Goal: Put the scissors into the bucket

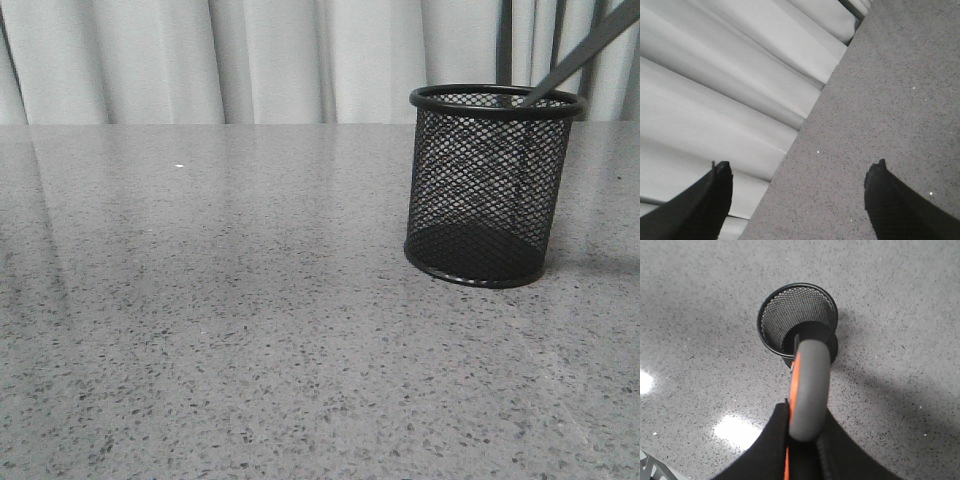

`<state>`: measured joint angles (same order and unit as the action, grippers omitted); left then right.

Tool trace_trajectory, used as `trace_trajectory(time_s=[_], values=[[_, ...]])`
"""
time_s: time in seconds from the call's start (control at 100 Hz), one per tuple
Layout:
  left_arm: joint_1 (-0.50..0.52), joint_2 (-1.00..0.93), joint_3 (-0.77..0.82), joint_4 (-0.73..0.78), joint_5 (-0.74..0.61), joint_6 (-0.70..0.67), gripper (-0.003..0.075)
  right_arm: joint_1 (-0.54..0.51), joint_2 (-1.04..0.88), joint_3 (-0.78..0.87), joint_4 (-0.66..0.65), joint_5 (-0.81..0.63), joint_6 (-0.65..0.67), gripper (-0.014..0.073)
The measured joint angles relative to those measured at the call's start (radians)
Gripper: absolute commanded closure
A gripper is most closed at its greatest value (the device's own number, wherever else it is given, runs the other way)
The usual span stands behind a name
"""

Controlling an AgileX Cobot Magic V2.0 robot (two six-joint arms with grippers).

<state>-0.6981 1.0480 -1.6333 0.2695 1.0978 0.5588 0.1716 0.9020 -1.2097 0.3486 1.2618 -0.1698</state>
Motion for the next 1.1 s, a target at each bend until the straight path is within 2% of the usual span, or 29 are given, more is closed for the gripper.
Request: trace_trajectory(time_s=[0.63, 0.77, 0.96, 1.1], values=[[0.0, 0.0, 0.0, -0.007, -0.023, 0.0, 0.0209, 0.0, 0.181, 0.0, 0.009, -0.06, -0.011, 0.0635], [0.0, 0.0, 0.0, -0.007, -0.023, 0.0, 0.0209, 0.0, 0.214, 0.0, 0.034, -0.065, -0.023, 0.0539], [0.002, 0.0, 0.0, -0.007, -0.023, 0.0, 0.0209, 0.0, 0.224, 0.0, 0.074, -0.099, -0.037, 0.03], [0.002, 0.0, 0.0, -0.007, -0.023, 0.0, 0.0209, 0.0, 0.224, -0.014, 0.083, -0.119, -0.037, 0.0281]])
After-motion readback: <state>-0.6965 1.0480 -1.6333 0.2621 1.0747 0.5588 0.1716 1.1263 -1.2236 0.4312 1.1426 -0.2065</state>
